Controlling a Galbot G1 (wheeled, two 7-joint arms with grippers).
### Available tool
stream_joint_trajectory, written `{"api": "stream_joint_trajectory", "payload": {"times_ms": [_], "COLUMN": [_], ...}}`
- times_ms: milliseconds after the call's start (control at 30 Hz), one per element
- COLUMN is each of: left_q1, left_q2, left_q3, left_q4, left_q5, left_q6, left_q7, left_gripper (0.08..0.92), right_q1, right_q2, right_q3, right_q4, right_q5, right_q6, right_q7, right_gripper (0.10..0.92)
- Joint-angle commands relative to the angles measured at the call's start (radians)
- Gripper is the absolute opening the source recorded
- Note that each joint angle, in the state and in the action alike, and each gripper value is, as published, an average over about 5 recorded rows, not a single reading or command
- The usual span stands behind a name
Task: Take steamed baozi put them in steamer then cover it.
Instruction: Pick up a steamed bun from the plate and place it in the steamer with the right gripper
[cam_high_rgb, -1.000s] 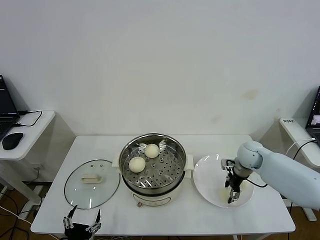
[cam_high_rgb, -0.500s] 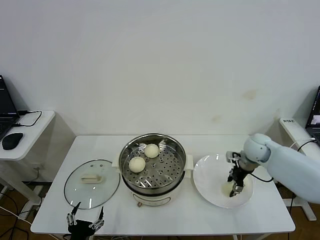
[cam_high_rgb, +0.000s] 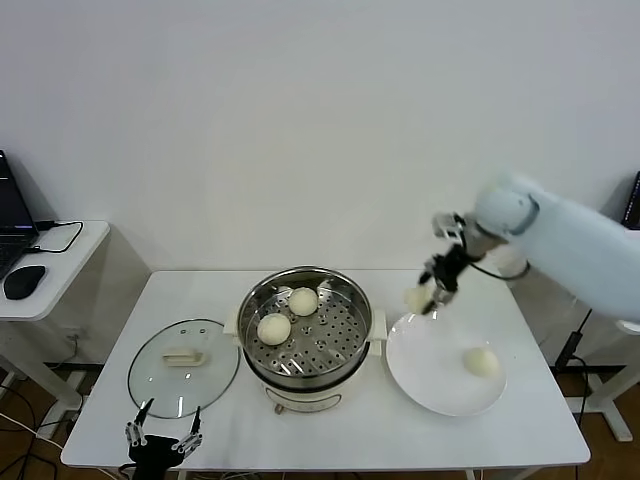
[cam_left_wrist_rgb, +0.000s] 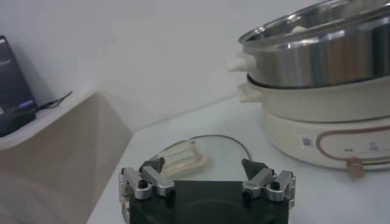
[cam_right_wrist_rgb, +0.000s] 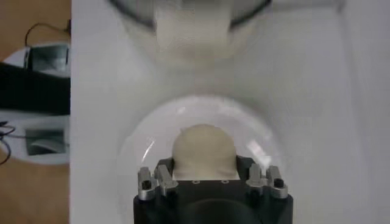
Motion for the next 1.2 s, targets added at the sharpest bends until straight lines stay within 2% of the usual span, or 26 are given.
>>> {"api": "stream_joint_trajectory", "payload": {"times_ms": [33,133,300,533,733,900,1200], "left_q1": [0.001,-0.001,-0.007,-0.013,-0.011,-0.01,-0.009], "left_q2": [-0.001,-0.003,-0.004,-0.004,-0.004,-0.005,-0.014], "left_q3": [-0.005,-0.01,-0.018,-0.025,-0.026,-0.026,-0.025], "left_q4": [-0.018,-0.026,-0.022,-0.006,-0.006,-0.007,-0.006], "left_q5": [-0.015,-0.016,-0.025,-0.033,-0.046,-0.045,-0.046], "left_q6": [0.001,0.001,0.001,0.001,0.006,0.006,0.006], "left_q7": [-0.003,-0.004,-0.005,-0.004,0.0,0.002,0.004], "left_gripper": [0.823,0.823,0.823,0.823,0.823,0.823,0.823], "right_q1": [0.193,0.194,0.169,0.111,0.056,0.011,-0.014], "right_q2": [0.254,0.335,0.411,0.434,0.402,0.418,0.425], "right_q3": [-0.068,-0.083,-0.106,-0.167,-0.193,-0.168,-0.182], "right_q4": [-0.124,-0.162,-0.173,-0.084,0.053,0.062,0.117], "right_q5": [0.132,0.133,0.094,-0.116,-0.252,-0.371,-0.47], "right_q6": [0.135,0.206,0.43,0.595,0.635,0.686,0.73], "right_q7": [-0.015,-0.021,-0.018,0.005,0.024,0.058,0.1], "right_gripper": [0.619,0.62,0.625,0.628,0.628,0.628,0.625]}}
